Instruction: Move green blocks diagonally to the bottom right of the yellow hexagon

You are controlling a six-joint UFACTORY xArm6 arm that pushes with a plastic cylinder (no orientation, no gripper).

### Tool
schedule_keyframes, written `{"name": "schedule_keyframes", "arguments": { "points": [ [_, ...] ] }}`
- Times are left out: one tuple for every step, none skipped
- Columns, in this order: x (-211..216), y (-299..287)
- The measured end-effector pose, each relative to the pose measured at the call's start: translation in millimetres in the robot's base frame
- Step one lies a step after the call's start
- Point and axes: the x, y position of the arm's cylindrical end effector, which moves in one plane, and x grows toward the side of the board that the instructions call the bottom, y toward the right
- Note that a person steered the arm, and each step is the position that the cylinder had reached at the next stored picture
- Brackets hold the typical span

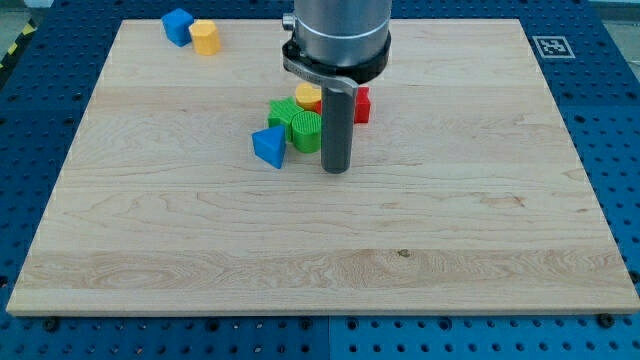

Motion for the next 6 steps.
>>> {"name": "schedule_keyframes", "arguments": {
  "points": [
    [-25,-14],
    [-46,-42],
    [-56,-69],
    [-67,-73],
    [-102,-73],
    [-140,-64]
  ]
}}
